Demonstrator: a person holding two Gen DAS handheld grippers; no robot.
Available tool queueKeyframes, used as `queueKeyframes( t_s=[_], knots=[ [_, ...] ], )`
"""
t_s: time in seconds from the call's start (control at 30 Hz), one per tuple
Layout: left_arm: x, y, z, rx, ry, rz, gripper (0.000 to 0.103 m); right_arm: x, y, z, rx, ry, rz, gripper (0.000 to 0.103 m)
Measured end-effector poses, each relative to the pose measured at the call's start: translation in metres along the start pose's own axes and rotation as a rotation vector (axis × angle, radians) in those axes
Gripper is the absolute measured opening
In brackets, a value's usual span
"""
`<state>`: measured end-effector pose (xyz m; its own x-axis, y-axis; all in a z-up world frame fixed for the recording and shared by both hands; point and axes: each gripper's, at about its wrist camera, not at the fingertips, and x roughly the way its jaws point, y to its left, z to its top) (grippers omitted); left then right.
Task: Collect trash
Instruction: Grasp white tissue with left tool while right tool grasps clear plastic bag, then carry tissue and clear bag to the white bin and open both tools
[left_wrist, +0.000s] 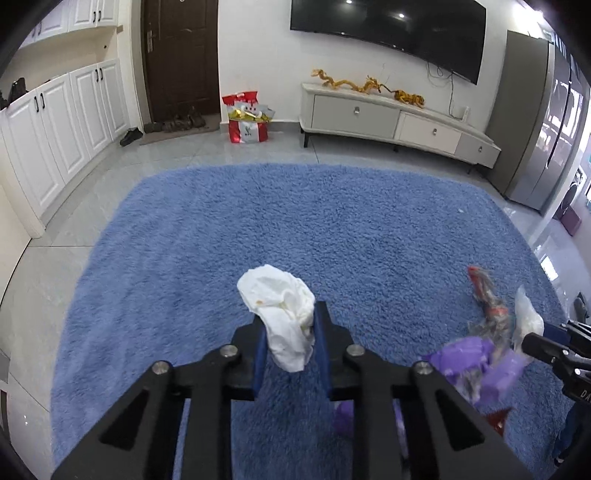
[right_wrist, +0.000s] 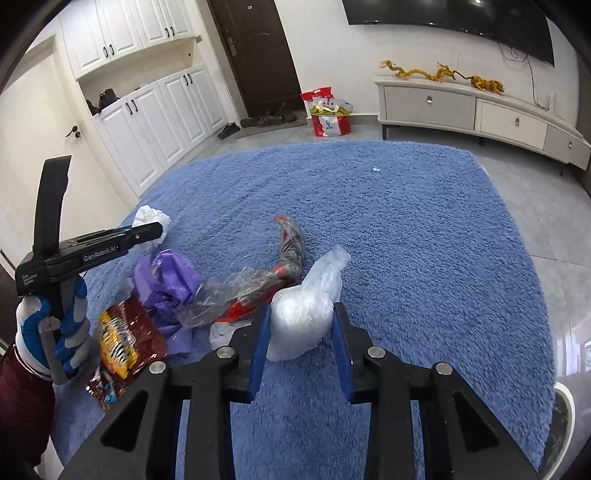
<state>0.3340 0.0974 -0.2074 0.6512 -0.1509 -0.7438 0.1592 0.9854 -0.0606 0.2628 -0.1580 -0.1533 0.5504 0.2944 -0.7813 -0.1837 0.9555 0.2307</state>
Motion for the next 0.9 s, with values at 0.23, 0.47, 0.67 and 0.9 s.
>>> queueKeyframes(
  t_s=[0.23,0.47,0.67,0.9],
  knots=[
    [-0.071,0.007,-0.014,-0.015,-0.093,0.047,0.021,-0.046,0.008,-0.019,-0.015,-0.045,-0.014,0.031],
    [-0.15,-0.017,-0.038,0.028,-0.21,0.114,0.022,-0.1,0.024,-0.037,-0.043,-0.108,-0.045,0.031],
    [-0.204,-0.044,-0.059,0.087,-0.312,0.124,0.022,-0.145,0.037,-0.044,-0.075,-0.166,-0.081,0.031],
    [-0.252,-0.066,-0.077,0.142,-0.405,0.11,0.022,-0.189,0.053,-0.055,-0.11,-0.229,-0.118,0.031]
  ],
)
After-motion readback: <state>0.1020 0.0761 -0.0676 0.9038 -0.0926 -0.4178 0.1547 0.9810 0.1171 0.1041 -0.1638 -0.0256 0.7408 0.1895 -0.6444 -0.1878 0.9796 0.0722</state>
